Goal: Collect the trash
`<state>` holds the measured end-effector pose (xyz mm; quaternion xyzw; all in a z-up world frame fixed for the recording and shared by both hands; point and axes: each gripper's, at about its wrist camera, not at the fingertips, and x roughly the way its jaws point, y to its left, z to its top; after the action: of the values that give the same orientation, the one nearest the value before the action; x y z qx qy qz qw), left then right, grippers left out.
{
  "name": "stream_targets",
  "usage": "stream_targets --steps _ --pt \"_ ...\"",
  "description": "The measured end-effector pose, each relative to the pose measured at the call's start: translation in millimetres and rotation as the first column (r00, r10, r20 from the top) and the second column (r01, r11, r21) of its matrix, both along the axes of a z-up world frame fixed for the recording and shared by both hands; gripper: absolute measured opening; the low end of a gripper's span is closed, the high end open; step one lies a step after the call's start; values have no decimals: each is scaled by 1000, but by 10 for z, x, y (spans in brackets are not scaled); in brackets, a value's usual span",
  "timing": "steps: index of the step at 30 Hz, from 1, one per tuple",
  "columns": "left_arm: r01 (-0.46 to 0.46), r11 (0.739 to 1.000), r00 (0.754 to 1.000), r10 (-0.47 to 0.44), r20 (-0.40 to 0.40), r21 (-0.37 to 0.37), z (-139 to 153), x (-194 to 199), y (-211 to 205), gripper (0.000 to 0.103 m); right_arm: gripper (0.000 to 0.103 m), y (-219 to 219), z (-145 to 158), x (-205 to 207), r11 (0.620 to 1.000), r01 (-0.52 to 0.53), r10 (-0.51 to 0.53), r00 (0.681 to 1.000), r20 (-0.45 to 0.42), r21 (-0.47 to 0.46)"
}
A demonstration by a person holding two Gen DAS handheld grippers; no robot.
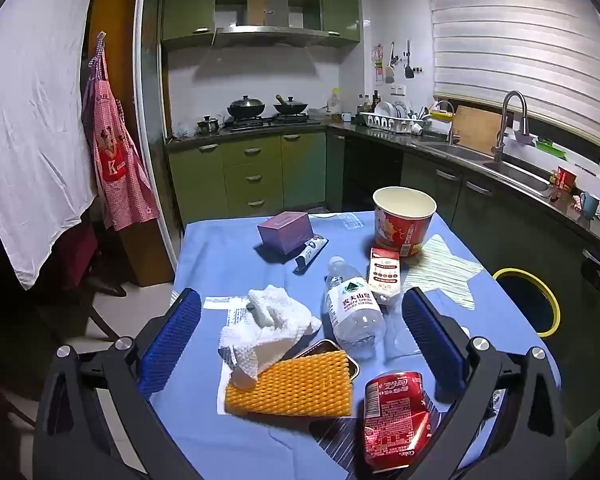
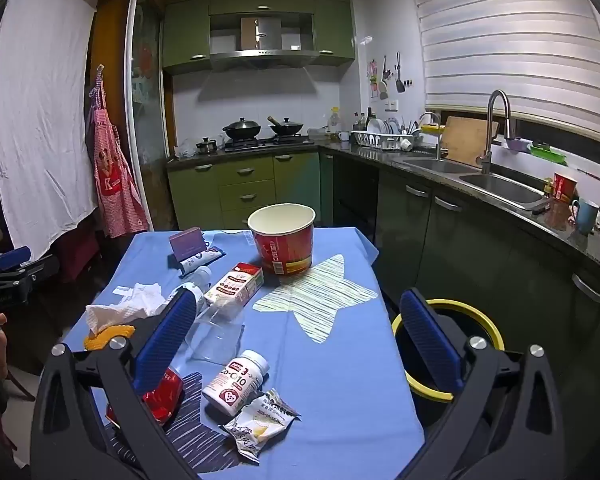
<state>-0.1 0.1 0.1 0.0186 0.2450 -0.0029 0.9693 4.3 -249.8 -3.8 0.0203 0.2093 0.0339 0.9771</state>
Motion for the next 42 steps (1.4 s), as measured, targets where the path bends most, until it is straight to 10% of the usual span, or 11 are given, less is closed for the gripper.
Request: stream_targets --steps 42 --pt "25 1000 999 -25 -27 13 -125 67 -51 99 97 30 -121 80 1000 1 -1 1000 -25 7"
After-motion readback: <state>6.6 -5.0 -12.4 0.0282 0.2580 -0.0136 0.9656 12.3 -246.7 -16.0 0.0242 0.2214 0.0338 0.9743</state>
